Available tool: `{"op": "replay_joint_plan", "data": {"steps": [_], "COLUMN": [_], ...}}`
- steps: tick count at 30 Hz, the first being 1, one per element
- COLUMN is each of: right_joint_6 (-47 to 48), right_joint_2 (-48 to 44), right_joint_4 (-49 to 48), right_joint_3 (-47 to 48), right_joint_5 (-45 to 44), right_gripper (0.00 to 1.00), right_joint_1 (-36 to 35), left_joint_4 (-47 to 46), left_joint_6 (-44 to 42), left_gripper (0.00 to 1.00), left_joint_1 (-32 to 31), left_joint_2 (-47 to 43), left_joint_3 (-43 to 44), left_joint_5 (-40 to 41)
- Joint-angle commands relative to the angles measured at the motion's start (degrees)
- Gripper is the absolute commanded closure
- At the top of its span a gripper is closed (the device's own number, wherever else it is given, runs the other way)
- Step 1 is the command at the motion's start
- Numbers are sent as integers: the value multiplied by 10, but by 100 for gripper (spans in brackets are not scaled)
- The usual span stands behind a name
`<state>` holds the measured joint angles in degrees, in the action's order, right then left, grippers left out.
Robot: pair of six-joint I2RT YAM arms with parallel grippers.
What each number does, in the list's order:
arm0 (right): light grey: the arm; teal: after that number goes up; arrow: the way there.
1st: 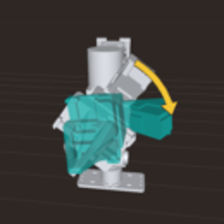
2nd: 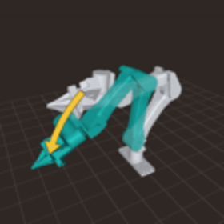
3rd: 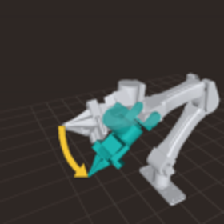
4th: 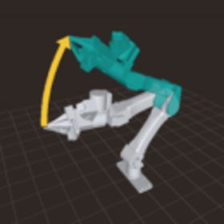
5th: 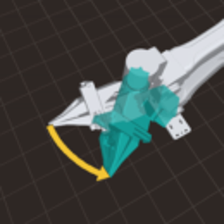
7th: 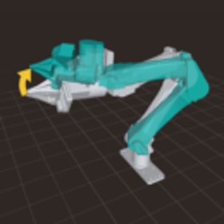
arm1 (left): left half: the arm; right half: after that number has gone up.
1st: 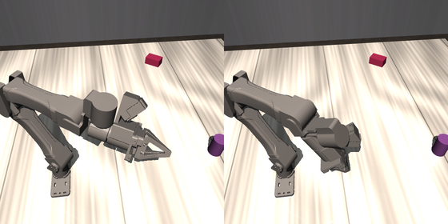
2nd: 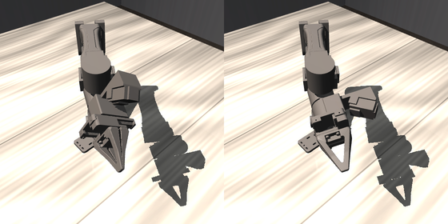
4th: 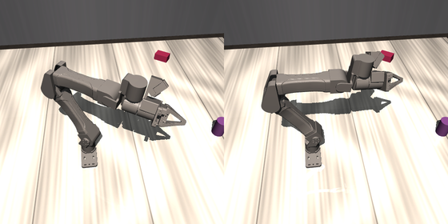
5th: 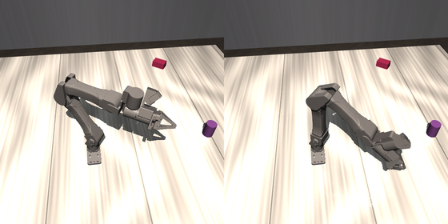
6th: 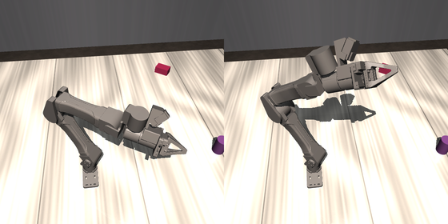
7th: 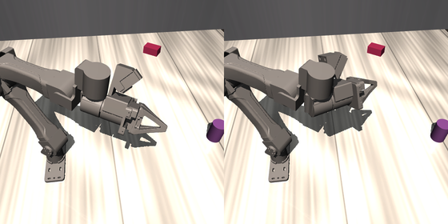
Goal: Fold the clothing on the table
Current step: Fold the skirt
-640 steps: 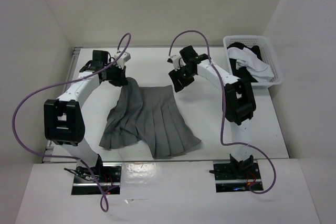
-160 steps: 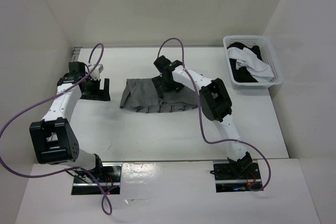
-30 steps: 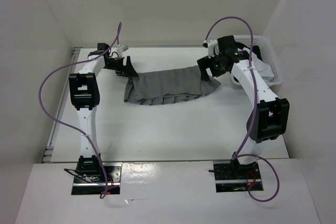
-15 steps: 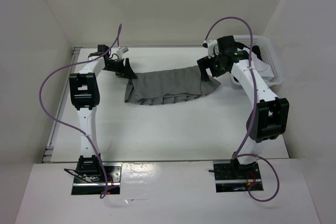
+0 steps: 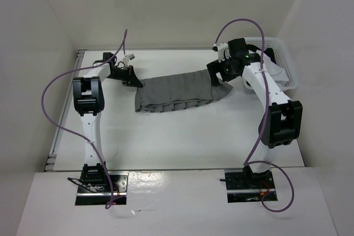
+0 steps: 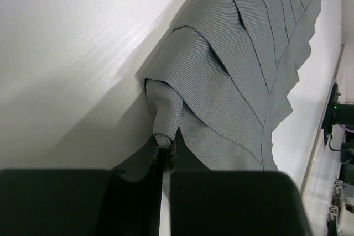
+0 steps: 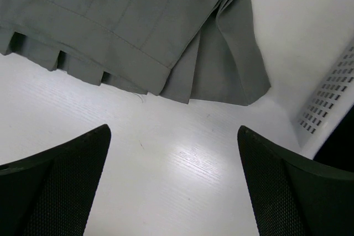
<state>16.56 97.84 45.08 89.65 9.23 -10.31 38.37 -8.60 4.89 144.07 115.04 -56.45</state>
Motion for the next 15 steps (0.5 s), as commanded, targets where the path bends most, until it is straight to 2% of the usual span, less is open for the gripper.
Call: {"op": "replay_joint_plan", "data": {"steps": [1,6,15], "right_joint_6": [1,12,59], "right_joint_2": [40,122,210], "right_joint_4": [-14,4,4], "right_joint_3": [10,86,141], "right_joint_5": [38,111,182], "right_gripper": [1,1,1], "right_joint_1": [19,49,54], "left_joint_4": [11,11,11], "left_joint_6": [-26,-41,-59], "left_gripper": [100,100,100], "left_joint_1": [12,49,79], "left_joint_2": [-18,-58,-114], "left_joint_3": [-48,-107,-195], "left_joint_5": [35,42,64]}}
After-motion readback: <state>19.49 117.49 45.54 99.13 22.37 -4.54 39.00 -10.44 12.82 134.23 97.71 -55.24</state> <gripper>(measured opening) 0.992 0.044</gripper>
